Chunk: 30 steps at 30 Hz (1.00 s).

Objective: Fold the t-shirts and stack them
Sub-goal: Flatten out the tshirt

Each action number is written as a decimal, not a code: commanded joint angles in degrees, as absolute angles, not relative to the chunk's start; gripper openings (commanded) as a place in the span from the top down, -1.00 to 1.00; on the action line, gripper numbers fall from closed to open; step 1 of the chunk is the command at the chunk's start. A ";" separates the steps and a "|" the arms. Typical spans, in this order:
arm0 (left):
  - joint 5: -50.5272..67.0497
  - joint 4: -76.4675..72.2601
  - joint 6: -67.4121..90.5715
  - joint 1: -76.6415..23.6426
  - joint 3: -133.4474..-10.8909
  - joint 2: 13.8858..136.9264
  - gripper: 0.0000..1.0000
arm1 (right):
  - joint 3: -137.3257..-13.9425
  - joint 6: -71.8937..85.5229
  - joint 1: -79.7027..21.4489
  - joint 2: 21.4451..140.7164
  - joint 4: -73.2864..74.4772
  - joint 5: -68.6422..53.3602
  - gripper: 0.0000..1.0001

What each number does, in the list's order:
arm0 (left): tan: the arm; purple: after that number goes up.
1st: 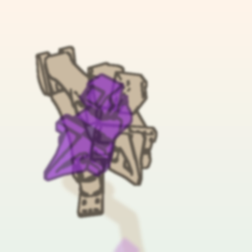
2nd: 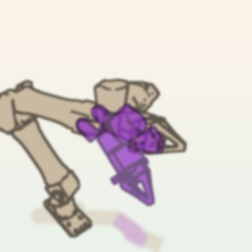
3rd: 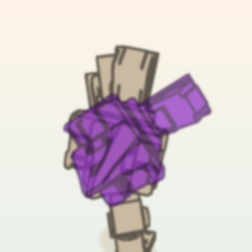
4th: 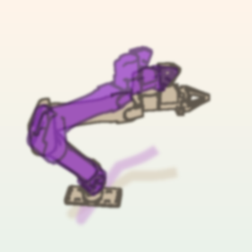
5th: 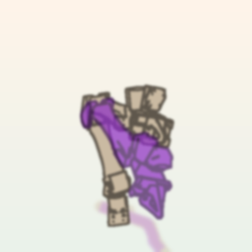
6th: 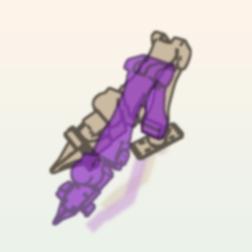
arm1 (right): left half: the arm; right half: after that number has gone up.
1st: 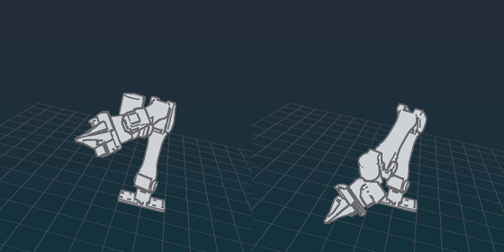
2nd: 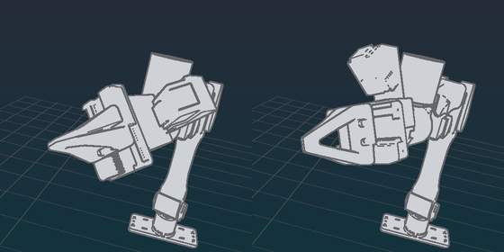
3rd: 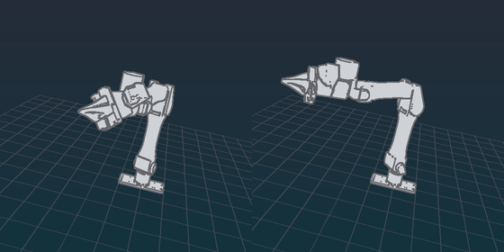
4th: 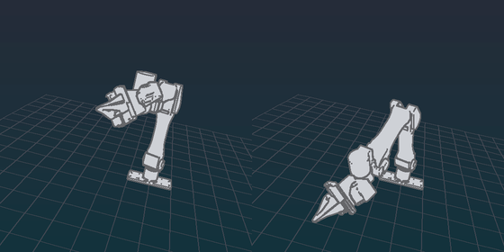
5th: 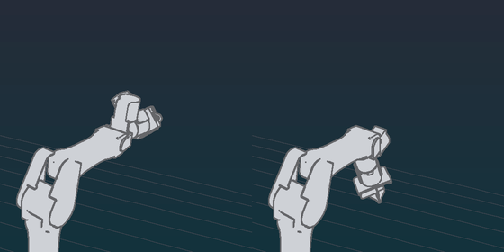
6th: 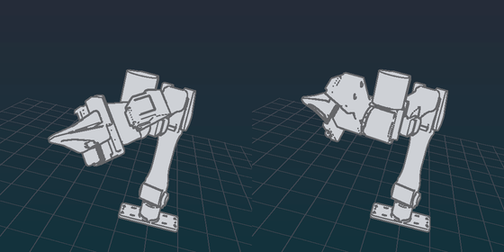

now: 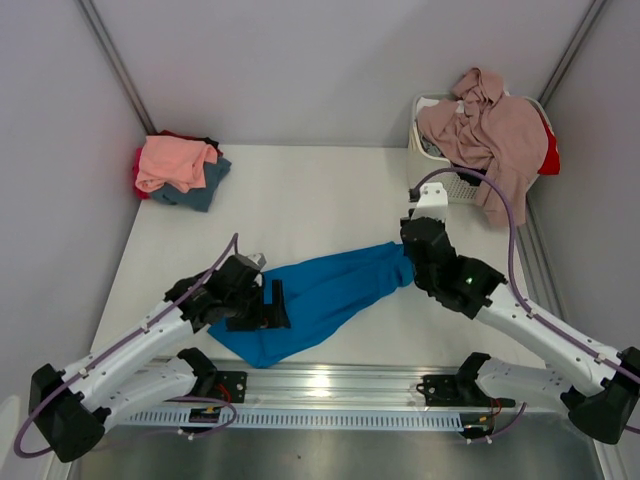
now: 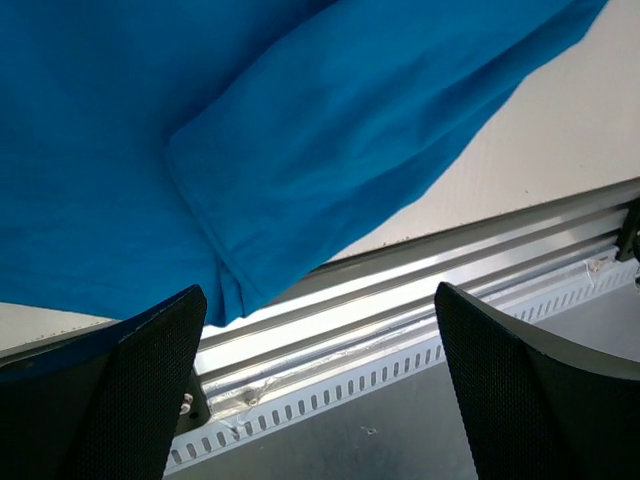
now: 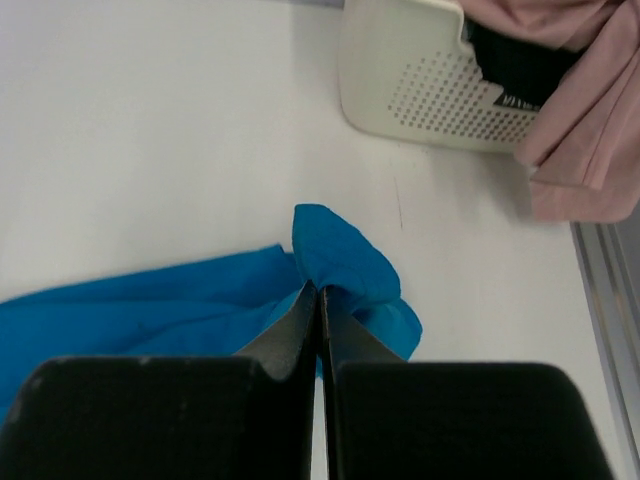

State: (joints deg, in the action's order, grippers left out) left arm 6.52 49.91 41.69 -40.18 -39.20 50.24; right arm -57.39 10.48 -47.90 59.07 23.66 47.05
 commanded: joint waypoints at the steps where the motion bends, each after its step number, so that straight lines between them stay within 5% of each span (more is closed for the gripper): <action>1: 4.22 47.65 45.44 -40.61 -36.49 50.36 -0.99 | -55.90 14.94 -49.30 57.48 26.98 49.48 1.00; 14: 0.26 49.14 53.00 -39.29 -34.37 52.46 -0.99 | -49.48 21.36 -53.52 54.05 31.29 48.43 1.00; 21: 4.65 35.26 52.91 -33.23 -30.68 61.75 -0.99 | -49.48 20.39 -54.49 54.49 30.06 48.43 1.00; 25: 2.38 33.48 50.28 -31.73 -34.09 73.37 -0.69 | -49.92 19.16 -54.84 54.05 29.97 48.69 1.00; 30: 1.59 32.34 49.31 -31.73 -38.40 78.48 -0.55 | -50.01 18.19 -54.93 53.00 30.14 49.04 1.00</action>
State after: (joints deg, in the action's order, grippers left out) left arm 3.38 38.24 50.50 -31.97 -37.39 76.18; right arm -49.39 18.76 -54.50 54.70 31.46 47.55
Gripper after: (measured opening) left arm 0.782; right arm 0.006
